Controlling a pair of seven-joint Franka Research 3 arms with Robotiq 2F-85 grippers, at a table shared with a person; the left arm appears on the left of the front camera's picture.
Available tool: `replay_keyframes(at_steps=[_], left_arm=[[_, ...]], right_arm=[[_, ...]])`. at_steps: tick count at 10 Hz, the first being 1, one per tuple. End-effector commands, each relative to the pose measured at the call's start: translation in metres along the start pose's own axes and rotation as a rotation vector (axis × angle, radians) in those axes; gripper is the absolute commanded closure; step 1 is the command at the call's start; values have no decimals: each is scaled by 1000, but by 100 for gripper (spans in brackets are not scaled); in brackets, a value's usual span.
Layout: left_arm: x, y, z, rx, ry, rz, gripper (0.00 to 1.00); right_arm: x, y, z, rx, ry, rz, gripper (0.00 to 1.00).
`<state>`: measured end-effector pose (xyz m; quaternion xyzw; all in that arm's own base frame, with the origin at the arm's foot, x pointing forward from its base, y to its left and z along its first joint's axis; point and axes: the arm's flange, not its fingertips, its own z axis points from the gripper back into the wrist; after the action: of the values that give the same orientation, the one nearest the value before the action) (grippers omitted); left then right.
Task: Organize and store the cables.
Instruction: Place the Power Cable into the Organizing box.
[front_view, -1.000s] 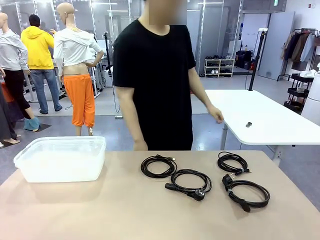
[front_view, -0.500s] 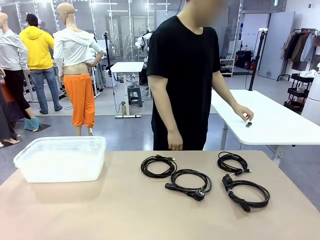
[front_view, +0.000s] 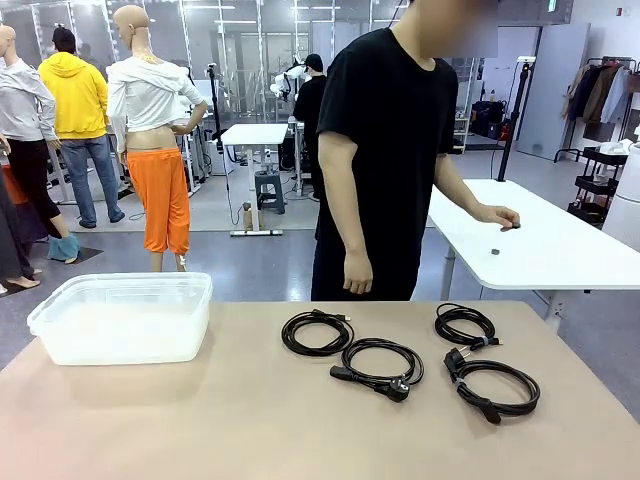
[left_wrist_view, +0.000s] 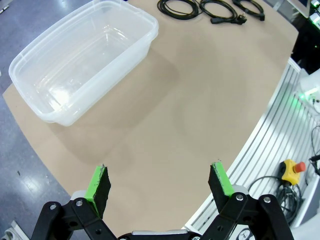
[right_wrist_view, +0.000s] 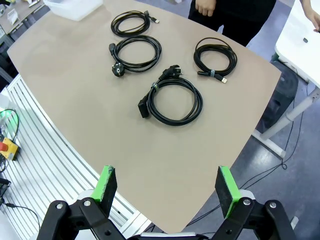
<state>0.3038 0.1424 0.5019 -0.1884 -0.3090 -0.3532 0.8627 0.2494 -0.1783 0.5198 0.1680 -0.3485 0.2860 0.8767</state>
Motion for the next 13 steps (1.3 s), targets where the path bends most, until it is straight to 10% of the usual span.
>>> replay_keyframes(at_steps=[1,13], left_arm=[[1,0,0,-5,-7,-6,0],[1,0,0,-5,-7,-6,0]], right_arm=[[-1,1,1,3,-1,16,0],[-1,1,1,3,-1,16,0]])
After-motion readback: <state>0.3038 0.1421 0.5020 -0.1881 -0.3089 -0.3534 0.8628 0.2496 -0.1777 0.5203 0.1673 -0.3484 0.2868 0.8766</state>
